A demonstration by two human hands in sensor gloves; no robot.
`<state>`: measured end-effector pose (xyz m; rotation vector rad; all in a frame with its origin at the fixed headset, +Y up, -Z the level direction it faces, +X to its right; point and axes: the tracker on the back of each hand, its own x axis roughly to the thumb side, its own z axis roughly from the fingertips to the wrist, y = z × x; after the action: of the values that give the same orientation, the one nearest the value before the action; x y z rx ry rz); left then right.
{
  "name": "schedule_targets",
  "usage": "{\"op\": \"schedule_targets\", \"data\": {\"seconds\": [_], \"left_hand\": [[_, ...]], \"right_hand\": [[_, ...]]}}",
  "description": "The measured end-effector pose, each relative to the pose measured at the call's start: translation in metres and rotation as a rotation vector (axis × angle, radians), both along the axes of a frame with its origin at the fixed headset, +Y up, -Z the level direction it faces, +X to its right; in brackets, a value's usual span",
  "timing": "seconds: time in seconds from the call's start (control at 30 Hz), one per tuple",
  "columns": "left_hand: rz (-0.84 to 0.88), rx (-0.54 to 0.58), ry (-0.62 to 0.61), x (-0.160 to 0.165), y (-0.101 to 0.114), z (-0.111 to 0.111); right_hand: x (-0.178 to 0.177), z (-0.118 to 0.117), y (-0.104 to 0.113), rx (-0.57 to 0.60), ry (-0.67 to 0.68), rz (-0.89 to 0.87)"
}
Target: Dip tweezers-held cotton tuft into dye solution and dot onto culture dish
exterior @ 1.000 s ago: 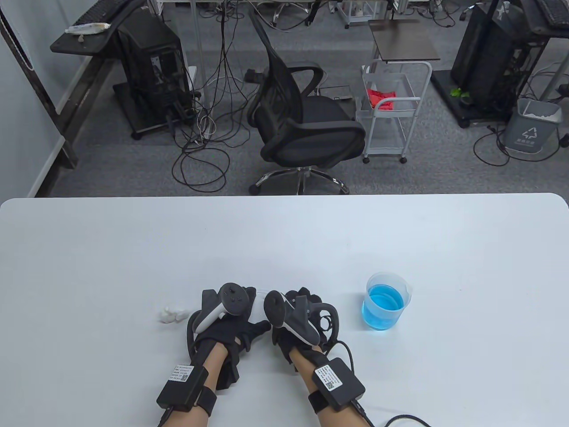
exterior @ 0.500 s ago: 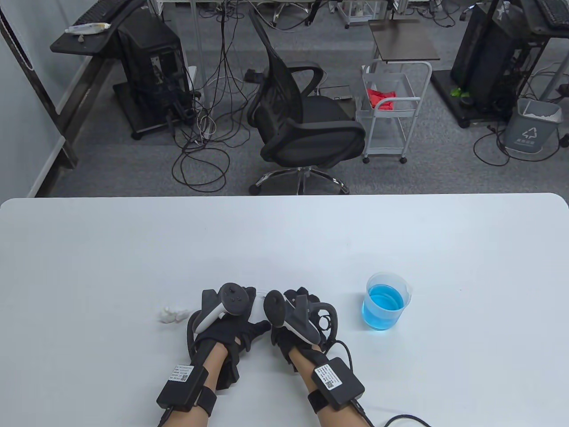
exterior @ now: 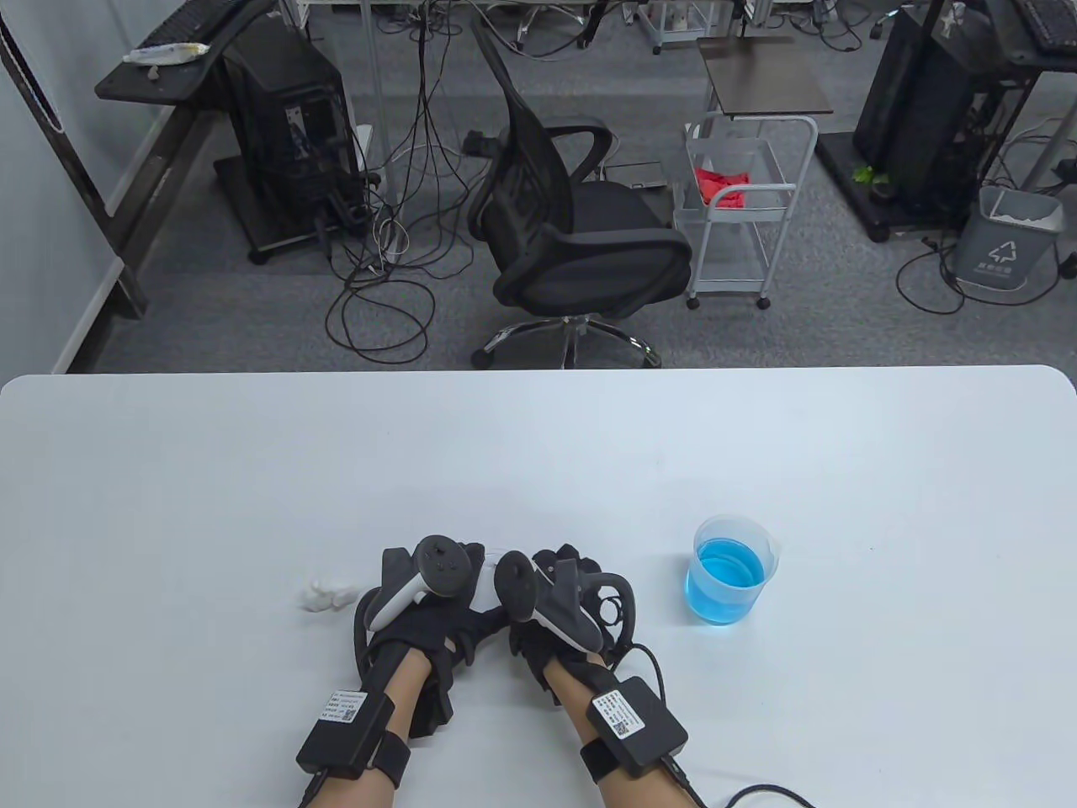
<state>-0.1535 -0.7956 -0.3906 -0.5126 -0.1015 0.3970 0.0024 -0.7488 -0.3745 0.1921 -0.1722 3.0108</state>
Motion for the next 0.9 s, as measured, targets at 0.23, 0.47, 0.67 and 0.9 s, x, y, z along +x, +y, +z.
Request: {"op": "schedule_targets", "data": {"seconds": [0.23,0.47,0.67,0.9], "left_hand": [[0.001,0.000,0.000,-0.0001,0.0000,0.0000],[0.001,0.000,0.000,-0.0002,0.0001,0.0000],[0.002,0.000,0.001,-0.0004,0.0001,0.0000],[0.001,0.000,0.001,-0.0005,0.0002,-0.0001]], "right_hand": [[-0.0012,0.0014,0.0007,0.001,0.019,0.003],[-0.0026,0.0026,0.0008,0.006,0.032,0.003],[-0.0039,0.0036,0.0016,-0.008,0.039,0.003],[-0.0021,0.0034,0.0023,-0.018,0.028,-0.011]]}}
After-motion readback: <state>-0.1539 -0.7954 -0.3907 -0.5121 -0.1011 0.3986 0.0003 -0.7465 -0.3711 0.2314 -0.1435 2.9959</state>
